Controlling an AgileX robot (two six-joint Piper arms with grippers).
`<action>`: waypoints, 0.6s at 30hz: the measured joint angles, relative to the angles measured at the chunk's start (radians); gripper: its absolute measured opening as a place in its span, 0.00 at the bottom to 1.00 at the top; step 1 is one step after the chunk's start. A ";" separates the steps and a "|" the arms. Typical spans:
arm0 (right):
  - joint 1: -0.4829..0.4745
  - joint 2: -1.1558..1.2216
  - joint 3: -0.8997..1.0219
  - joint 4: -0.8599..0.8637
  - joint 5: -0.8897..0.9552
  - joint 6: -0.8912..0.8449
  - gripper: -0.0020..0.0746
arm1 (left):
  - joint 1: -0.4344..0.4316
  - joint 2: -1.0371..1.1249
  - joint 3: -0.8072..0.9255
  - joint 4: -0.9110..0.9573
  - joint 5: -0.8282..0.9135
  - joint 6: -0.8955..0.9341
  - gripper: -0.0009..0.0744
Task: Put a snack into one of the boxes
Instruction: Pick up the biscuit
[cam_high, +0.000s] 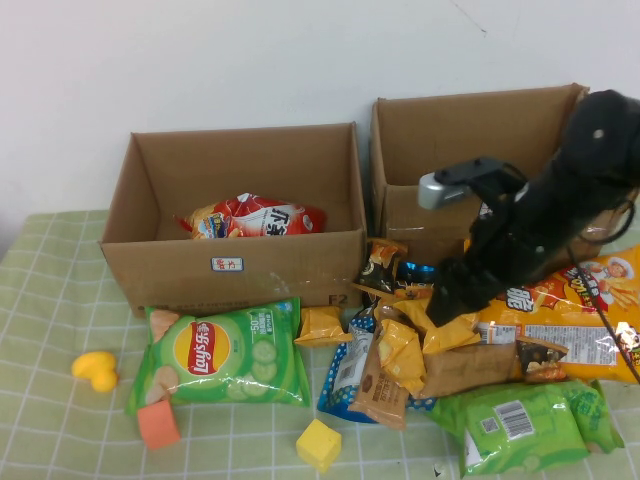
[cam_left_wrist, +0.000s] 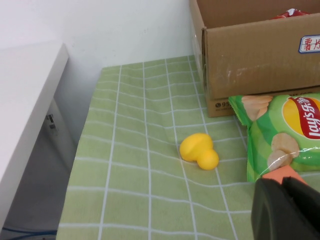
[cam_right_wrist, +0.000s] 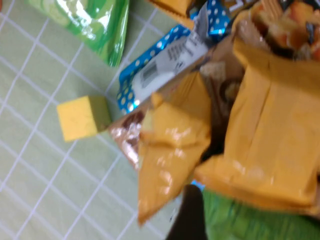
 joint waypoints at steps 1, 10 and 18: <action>0.000 0.017 -0.015 0.002 0.000 0.000 0.78 | 0.000 0.000 0.000 0.000 0.000 0.000 0.01; 0.021 0.127 -0.098 0.000 0.010 0.000 0.80 | 0.000 0.000 0.000 0.000 0.000 0.000 0.01; 0.030 0.194 -0.100 -0.025 -0.014 0.035 0.80 | 0.000 0.000 0.000 0.000 0.000 0.000 0.01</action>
